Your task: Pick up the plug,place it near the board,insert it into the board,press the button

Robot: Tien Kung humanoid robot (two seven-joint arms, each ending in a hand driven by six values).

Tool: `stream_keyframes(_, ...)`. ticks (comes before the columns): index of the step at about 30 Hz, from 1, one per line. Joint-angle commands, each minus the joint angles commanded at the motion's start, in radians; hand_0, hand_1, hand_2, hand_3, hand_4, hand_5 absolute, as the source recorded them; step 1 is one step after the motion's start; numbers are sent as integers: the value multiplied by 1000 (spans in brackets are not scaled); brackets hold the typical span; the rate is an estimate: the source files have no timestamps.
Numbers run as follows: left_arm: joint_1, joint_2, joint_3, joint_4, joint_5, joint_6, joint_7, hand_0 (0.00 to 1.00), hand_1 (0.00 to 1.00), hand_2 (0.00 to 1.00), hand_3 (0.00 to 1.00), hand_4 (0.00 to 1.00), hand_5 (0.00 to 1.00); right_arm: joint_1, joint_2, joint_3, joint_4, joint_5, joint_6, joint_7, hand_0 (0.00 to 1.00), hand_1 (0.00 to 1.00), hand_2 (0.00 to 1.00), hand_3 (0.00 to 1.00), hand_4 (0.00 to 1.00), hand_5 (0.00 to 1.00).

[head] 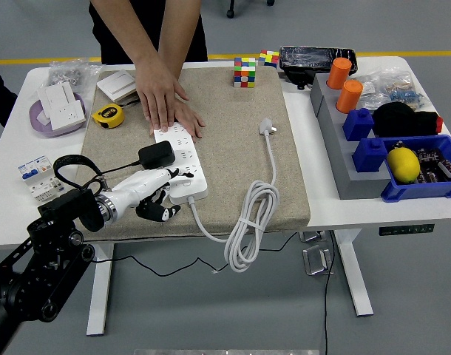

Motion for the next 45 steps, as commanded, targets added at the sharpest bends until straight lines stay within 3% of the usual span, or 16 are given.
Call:
stream_keyframes(33,0,-4,14,63,0,8,2,159,2,117,870,604,2,-2,-2,-5,0,2,0,0,834,758,747,776,998,998)
stream_keyframes(41,3,-1,-2,9,0,17,3,161,2,119,865,609,2,-1,-1,-1,0,2,-1,-1,835,758,747,776,998,998)
stream_keyframes(45,13,-1,-19,-73,0,27,8,161,2,119,865,609,2,-1,0,1,0,0,-1,-1,835,758,747,776,998,998)
